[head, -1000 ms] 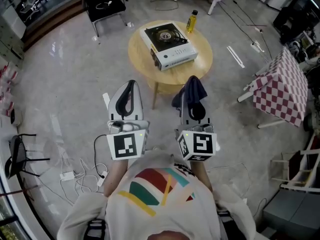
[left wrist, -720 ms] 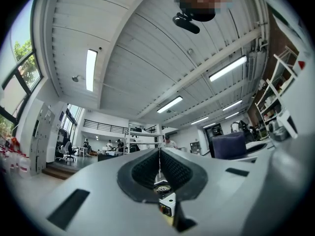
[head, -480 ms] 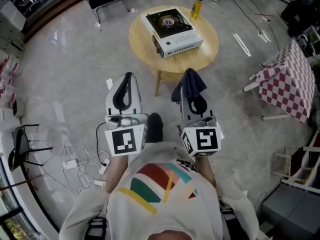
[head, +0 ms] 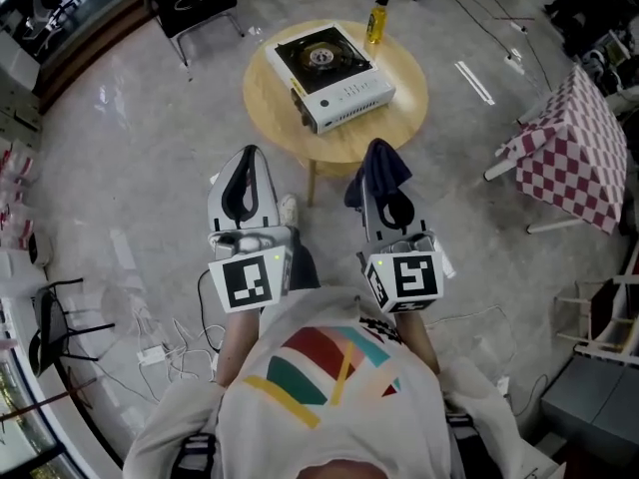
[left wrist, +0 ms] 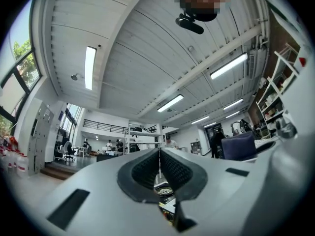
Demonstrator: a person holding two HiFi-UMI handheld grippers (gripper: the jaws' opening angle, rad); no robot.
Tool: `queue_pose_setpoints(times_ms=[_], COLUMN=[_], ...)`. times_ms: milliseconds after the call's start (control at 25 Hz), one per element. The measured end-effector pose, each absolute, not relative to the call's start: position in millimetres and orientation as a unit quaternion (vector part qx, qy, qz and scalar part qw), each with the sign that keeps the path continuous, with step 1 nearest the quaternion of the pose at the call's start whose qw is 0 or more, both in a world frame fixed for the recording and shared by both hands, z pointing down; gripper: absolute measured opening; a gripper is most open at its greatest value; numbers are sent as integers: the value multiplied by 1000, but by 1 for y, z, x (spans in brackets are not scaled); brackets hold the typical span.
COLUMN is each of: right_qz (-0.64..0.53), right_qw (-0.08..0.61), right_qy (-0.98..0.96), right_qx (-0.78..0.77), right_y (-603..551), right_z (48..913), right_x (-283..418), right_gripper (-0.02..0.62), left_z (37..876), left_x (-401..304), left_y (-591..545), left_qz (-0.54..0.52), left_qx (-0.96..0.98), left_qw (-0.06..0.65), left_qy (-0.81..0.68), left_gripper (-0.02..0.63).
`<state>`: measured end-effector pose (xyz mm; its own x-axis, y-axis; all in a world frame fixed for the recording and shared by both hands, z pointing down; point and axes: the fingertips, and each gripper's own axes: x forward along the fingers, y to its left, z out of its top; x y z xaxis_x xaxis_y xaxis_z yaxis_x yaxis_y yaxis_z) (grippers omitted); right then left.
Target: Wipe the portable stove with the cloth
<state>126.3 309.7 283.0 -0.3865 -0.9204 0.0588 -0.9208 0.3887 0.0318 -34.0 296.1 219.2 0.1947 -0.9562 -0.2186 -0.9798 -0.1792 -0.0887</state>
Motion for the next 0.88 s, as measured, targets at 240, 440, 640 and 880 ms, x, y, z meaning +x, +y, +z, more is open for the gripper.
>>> queue_pose_setpoints(times_ms=[240,440,640,880], right_qz=[9,23,30,27], right_qw=[42,62,60,70], right_qy=[-824,-808,-786,-775], right_qx=[565,586,614,628], right_y=[277,238,190,118], right_z=[293,302,301,290], right_x=[124,125,131,125], right_gripper=[34,34,34,34], left_z=[209,217,230,234], left_x=[-31,-30,-32,-41], left_y=[254,208,152,75], left_qz=[73,66,56,45], left_qx=[-773,-787,-805,-828], left_qw=[115,103,89,74], left_qy=[620,605,584,554], left_gripper=[6,6,6,6])
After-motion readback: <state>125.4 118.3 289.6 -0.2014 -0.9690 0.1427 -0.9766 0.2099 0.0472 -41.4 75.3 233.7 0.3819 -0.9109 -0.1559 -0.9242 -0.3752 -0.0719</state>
